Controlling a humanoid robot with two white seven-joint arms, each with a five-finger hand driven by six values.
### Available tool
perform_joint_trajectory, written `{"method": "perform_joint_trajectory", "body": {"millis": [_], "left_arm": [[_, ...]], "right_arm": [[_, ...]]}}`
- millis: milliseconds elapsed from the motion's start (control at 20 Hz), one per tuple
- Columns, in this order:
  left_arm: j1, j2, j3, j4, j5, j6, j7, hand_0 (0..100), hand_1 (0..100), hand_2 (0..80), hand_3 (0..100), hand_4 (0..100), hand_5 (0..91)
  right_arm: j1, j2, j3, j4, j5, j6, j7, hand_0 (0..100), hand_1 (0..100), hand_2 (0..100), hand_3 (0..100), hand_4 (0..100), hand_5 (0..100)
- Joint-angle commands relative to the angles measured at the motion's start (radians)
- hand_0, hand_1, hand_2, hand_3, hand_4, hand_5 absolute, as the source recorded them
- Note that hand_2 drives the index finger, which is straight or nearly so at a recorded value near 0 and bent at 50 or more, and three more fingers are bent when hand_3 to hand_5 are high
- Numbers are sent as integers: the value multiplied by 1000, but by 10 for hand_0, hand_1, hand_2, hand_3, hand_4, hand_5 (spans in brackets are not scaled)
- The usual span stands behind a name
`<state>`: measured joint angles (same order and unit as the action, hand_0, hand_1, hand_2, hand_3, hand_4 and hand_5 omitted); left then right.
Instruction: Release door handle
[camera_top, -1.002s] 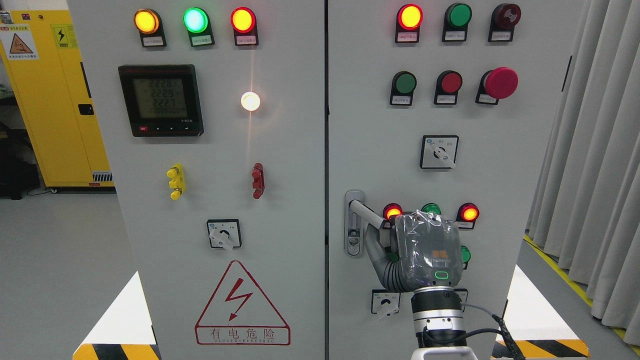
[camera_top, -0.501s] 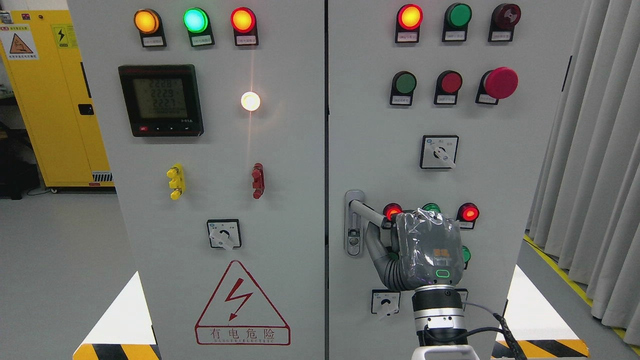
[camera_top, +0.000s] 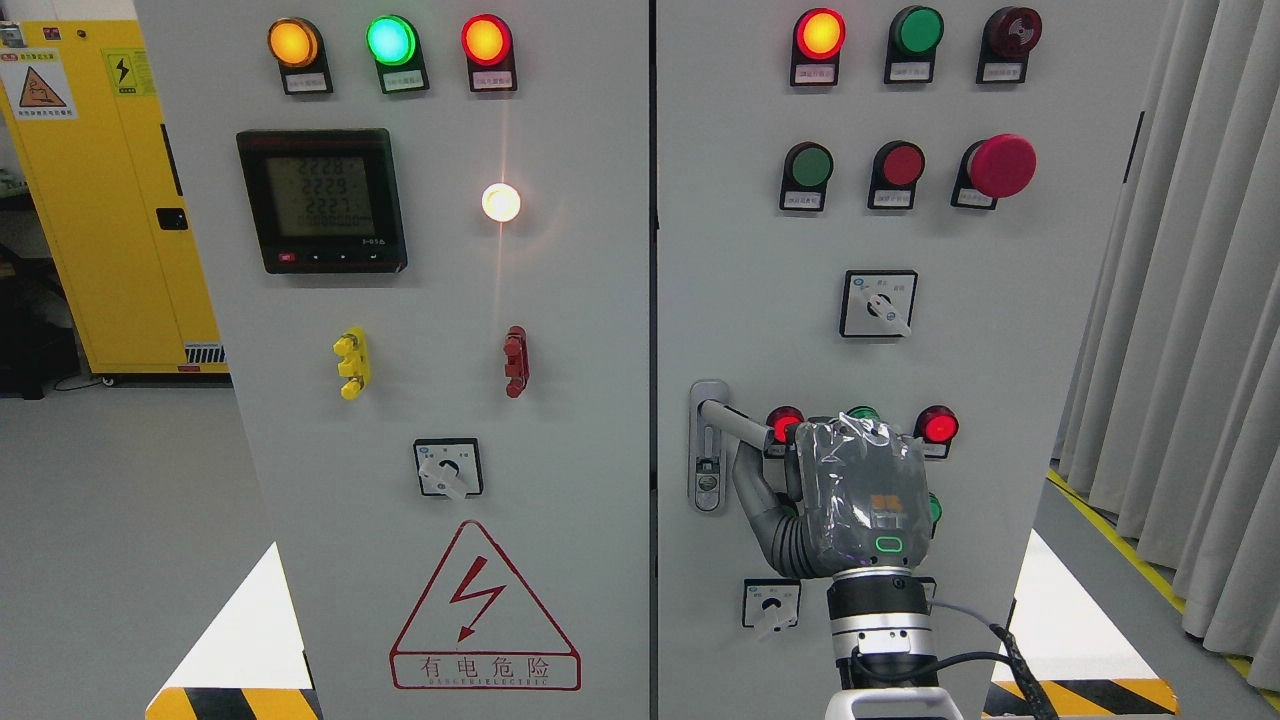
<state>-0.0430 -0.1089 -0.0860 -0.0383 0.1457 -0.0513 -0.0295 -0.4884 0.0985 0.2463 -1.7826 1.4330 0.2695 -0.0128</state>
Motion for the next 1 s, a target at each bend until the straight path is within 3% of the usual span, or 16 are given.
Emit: {"method": "perform_joint_trajectory", "body": {"millis": [0,952], "left_arm": [[0,0,0,0,0,1,0,120,556,0,0,0,0],[0,0,0,0,0,1,0,120,556,0,0,0,0]], "right_arm": [[-1,0,-4,-1,0,1,-4,611,297,1000,1000,1000,1000],[10,-2,-9,-3,0,-1,-4,597,301,1000,1000,1000,1000]]}}
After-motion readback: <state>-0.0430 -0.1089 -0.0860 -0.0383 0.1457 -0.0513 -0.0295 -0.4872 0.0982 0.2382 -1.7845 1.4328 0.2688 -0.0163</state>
